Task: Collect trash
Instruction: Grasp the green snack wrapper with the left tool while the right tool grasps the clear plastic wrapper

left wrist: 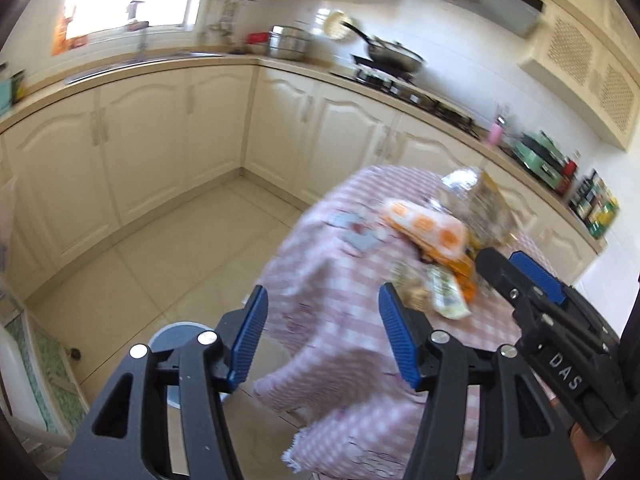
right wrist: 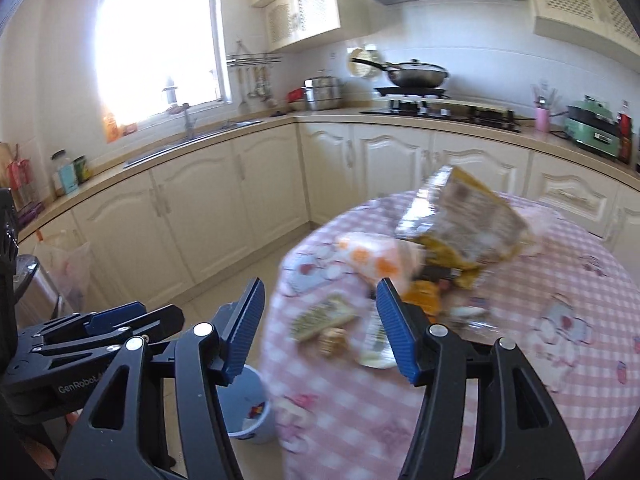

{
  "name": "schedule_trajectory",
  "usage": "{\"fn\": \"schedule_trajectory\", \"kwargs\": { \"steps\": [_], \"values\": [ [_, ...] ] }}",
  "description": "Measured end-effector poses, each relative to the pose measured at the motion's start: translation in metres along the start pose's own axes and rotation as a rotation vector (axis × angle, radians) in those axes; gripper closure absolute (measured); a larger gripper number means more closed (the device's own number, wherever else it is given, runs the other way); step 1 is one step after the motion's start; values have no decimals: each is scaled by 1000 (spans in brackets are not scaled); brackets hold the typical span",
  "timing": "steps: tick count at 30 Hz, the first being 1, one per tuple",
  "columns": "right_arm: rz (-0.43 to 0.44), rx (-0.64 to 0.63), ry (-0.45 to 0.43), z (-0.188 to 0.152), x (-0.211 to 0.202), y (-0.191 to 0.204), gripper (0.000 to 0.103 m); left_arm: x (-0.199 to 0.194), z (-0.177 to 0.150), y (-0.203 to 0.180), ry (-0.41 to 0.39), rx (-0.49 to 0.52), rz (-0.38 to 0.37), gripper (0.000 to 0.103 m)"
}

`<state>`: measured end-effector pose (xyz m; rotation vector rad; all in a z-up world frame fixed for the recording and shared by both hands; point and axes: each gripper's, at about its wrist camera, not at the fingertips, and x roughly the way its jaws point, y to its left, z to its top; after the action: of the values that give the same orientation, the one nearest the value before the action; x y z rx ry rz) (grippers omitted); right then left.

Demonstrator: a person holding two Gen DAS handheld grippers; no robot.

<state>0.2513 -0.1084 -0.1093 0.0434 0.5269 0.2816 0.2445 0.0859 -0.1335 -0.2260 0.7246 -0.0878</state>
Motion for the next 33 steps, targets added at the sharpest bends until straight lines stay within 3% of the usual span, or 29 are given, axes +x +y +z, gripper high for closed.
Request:
{"fn": "schedule_trajectory", "kwargs": {
  "steps": [4, 11, 15, 24, 25, 26, 31, 33],
  "values": [
    [-75, 51, 20, -12, -6, -43, 47, 18, -10, -37, 45, 64, -34, 46],
    [-130, 127, 73, -29, -5, -98, 47, 53, -22, -74, 115, 119, -54, 46],
    [-142, 151, 113, -33, 2, -114, 47, 71, -20, -78, 136, 130, -24, 46],
    [-100, 186, 213, -33, 36, -135, 48, 88, -5, -50, 130, 45, -22, 46],
    [-76, 198, 232, -33, 41, -137, 51, 90, -3, -49, 128, 40, -29, 46],
    [-65, 207, 246, -33, 44, -138, 69, 90, -3, -47, 126, 36, -27, 47],
    [-56, 210, 231, -32, 39, -139, 73, 102, 0, -37, 129, -15, -24, 47],
    [-67, 206, 214, -30, 35, -138, 77, 105, 0, -34, 133, -26, -32, 52]
  ]
}}
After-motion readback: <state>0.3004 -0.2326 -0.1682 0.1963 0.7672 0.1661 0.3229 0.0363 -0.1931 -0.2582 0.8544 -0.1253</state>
